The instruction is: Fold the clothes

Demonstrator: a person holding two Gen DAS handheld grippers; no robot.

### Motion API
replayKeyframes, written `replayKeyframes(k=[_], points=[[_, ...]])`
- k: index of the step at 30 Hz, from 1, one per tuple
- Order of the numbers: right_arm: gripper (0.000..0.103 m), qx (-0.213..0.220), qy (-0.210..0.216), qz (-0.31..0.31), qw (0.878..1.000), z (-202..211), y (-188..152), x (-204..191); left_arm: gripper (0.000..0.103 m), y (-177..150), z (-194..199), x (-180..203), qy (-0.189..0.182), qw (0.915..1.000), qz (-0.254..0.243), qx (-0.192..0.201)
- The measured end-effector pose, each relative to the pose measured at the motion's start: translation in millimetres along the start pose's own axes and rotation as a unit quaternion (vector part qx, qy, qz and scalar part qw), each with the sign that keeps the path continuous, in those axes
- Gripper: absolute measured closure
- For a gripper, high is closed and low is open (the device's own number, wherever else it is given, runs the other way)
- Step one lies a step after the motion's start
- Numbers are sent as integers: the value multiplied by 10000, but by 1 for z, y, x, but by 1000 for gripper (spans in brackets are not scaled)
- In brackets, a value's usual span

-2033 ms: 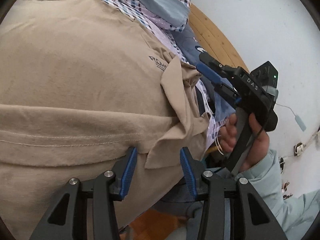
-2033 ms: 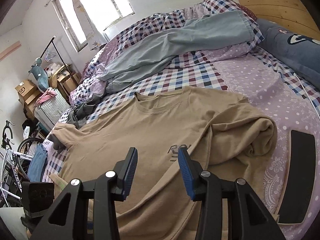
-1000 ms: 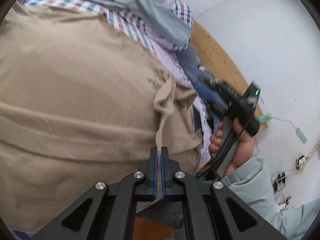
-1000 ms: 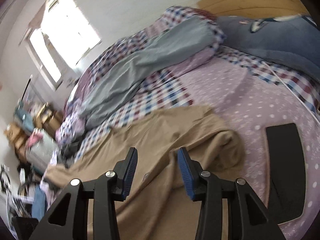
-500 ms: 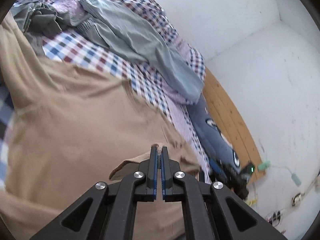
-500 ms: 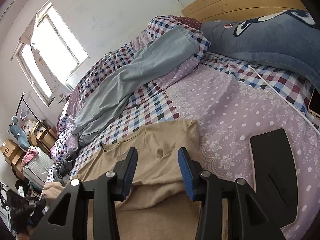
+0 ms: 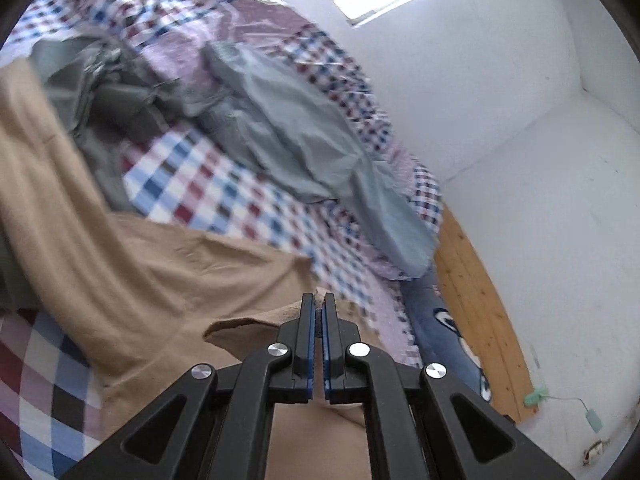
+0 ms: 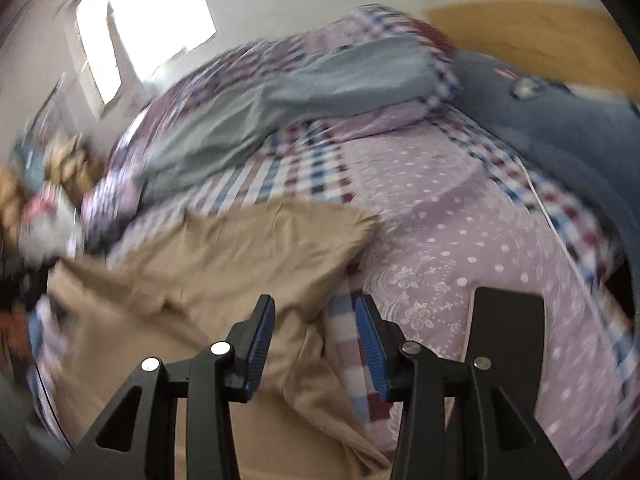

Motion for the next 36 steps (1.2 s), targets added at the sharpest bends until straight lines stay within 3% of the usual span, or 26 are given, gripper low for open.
replayKeyframes(k=[5, 11, 15, 17, 18, 21, 24, 27, 31, 36], points=[[58, -135, -140, 1193, 9927, 0, -20, -32, 102, -9, -12, -31, 126, 9986, 486, -133], [60, -469, -753, 2704, 9586, -18, -52, -74, 102, -13, -18, -17, -94, 9987, 429, -263], [63, -742, -1198, 3204, 9367, -39, -66, -81, 102, -14, -19, -7, -197, 9986, 356, -339], [78, -805, -1447, 3309, 9290, -47, -67, -78, 102, -12, -18, -8, -216, 9985, 383, -317], [95, -830, -1598, 3277, 9275, -49, -66, -74, 102, -11, -18, -9, -220, 9985, 413, -301], [98, -736, -2018, 2901, 9326, -46, -54, -51, 102, -7, -18, -16, -200, 9980, 536, -281], [98, -503, -1958, 1832, 9621, -31, -33, -17, 102, -8, -20, -19, -264, 9968, 660, -366], [98, -579, -1616, 632, 9831, -27, -25, 28, 102, -18, -30, -11, -248, 9958, 561, -681], [98, -987, -1233, -32, 9875, -40, -33, 53, 102, -33, -44, -12, -48, 9935, 541, -998], [97, -946, -1397, 259, 9853, -38, -34, 44, 102, -30, -37, -10, -371, 9940, 664, -787]])
Point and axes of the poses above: each gripper's, at about its wrist camera, not at the fingertips, and z roughly against the way its jaws point, x to its right, y to its top, the point moved 2 cm from there along -z, roughly the way its jaws point
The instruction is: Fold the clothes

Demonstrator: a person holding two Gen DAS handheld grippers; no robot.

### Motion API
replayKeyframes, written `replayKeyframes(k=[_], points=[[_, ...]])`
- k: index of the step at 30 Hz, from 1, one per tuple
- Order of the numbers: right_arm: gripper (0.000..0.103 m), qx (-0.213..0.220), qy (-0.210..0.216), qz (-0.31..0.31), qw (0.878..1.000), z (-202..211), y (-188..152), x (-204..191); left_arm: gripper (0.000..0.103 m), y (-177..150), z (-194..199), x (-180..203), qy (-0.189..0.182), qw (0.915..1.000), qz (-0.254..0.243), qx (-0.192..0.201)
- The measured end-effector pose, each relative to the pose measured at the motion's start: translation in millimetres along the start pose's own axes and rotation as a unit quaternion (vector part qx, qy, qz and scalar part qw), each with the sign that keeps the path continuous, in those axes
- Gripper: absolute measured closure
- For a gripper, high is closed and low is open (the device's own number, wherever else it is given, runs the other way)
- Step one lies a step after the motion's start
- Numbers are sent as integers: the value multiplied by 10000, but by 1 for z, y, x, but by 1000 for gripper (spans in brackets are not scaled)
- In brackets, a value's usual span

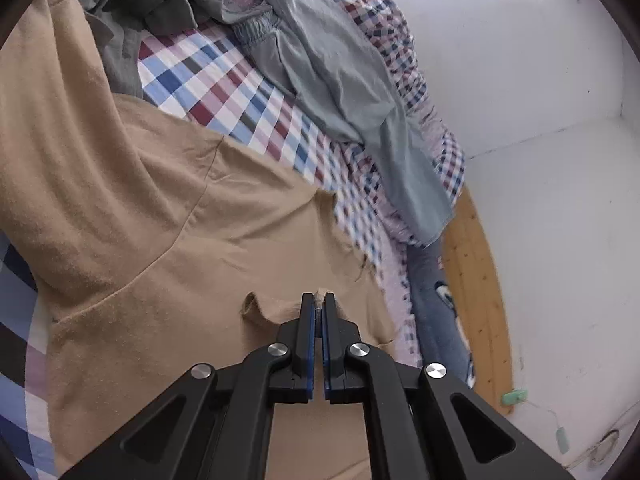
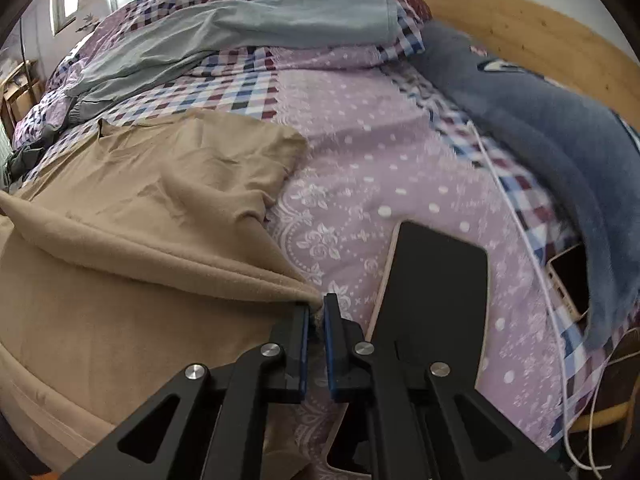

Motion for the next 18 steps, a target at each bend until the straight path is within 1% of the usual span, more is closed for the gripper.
replayKeyframes(k=[2, 5, 6, 7, 8, 9, 10, 11, 12, 13, 15, 17, 18], points=[[97, -24, 52, -45, 10000, 0, 0, 1, 102, 1, 4, 8, -258, 9995, -128, 120], [97, -178, 82, -137, 9997, -9, -1, 4, 102, 4, -4, 6, -276, 9995, -76, 142], [96, -201, 81, -158, 9996, -11, -1, 4, 97, 5, -11, 2, -243, 9997, -24, 96], [95, -213, 66, -188, 9996, -11, -1, 4, 85, 6, -15, -4, -191, 9998, 76, 78], [94, -209, 52, -210, 9995, -11, -1, 4, 75, 6, -18, -11, -132, 9997, 191, 68], [91, -196, 26, -236, 9995, -9, -1, 4, 52, 6, -22, -17, -74, 9995, 305, 58], [85, -182, 1, -262, 9995, -7, -1, 5, 31, 6, -21, -23, -67, 9990, 419, 126], [80, -168, -24, -289, 9994, -5, -2, 5, 25, 5, -17, -26, -28, 9985, 487, 232], [70, -147, -43, -321, 9994, -2, -2, 6, 21, 5, -13, -28, 23, 9979, 543, 343], [62, -108, -39, -355, 9993, 1, -2, 7, 20, 5, -11, -27, 75, 9981, 505, 344], [62, 23, 6, -419, 9991, 12, -2, 5, 20, 4, -9, -25, 180, 9987, 377, 286], [61, 251, 33, -397, 9989, 24, 1, 0, 20, 0, -10, -17, 467, 9988, 38, 111], [61, 391, 38, -357, 9986, 30, 3, -4, 20, -3, -14, -12, 521, 9985, -134, 7]])
Point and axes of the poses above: each gripper's, at about its wrist camera, not at the fingertips, and z roughly against the way its jaws point, x to its right, y to its top, the point moved 2 cm from there along -z, roughly the way its jaws point
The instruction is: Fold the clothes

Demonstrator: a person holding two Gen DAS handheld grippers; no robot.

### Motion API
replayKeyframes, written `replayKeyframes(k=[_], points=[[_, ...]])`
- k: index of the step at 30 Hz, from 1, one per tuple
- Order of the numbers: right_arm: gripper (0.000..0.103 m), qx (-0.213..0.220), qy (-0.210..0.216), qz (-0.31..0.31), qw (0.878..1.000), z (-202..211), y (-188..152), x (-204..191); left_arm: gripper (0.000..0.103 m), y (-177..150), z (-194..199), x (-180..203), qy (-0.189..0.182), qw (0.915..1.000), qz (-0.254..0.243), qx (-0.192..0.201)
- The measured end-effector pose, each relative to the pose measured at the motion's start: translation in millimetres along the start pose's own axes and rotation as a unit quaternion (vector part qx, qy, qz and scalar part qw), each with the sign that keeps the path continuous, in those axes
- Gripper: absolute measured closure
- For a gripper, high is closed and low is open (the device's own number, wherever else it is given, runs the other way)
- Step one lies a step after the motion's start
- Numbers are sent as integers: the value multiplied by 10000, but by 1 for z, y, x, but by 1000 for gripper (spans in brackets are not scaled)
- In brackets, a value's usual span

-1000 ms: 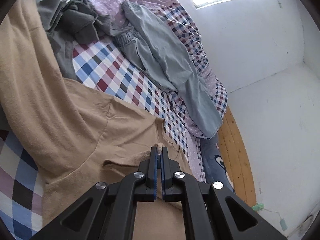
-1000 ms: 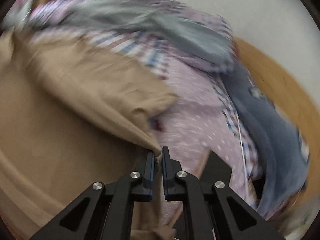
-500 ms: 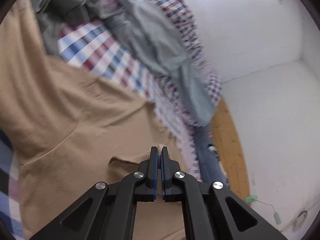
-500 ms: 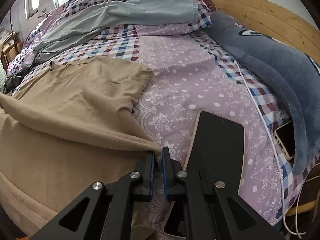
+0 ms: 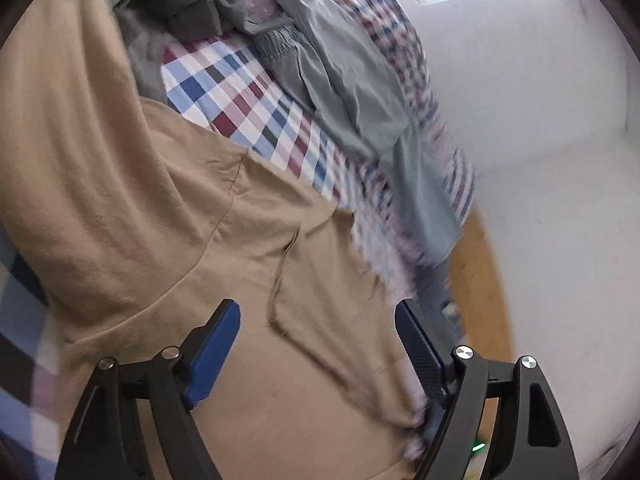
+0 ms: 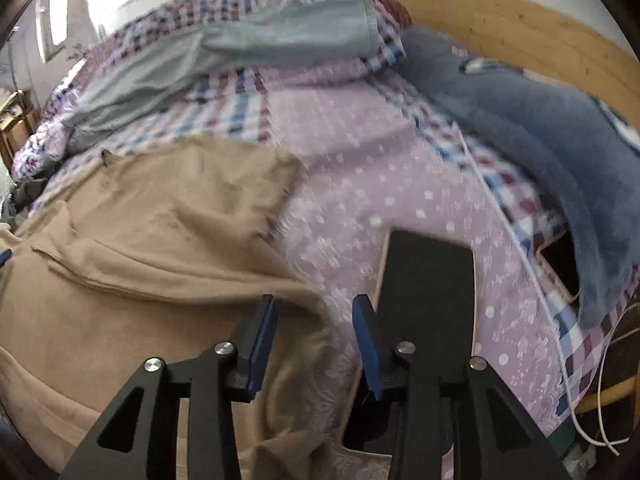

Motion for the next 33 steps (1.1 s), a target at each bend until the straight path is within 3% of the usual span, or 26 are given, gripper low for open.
replayKeyframes(k=[3, 6, 8, 10, 14, 15, 19, 24, 31, 33], points=[[57, 190, 108, 114, 9997, 8, 5, -14, 21, -8, -11, 15, 41, 9986, -449, -281], [57, 145, 209, 167, 9995, 5, 8, -24, 27, -10, -31, 23, 118, 9971, -546, -526], [57, 132, 261, 190, 9994, 3, 8, -29, 33, -9, -48, 22, 436, 9954, -510, -680], [57, 175, 304, 217, 9991, 3, 9, -32, 50, -7, -62, 18, 795, 9926, -460, -795], [57, 207, 350, 157, 9991, 3, 9, -30, 56, -3, -74, 16, 1052, 9906, -465, -739], [57, 195, 359, 125, 9991, 3, 9, -29, 61, -2, -75, 16, 1093, 9901, -488, -735], [57, 225, 386, 13, 9990, 4, 9, -23, 102, 2, -77, 1, 1258, 9897, -247, -639], [57, 362, 353, -136, 9986, 10, 12, -13, 103, -3, -50, -7, 970, 9946, 118, -352], [57, 485, 406, -553, 9965, 5, 26, 11, 103, -44, 25, 8, 760, 9968, 103, 218], [57, 490, 473, -627, 9957, 0, 33, 13, 103, -49, 27, 6, 692, 9975, 36, 134]])
Point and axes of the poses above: each gripper's, at about its wrist camera, not at the fingertips, and z roughly against the way its jaws point, x to its right, y to its top, the point moved 2 cm from there along -z, roughly the way its jaws point
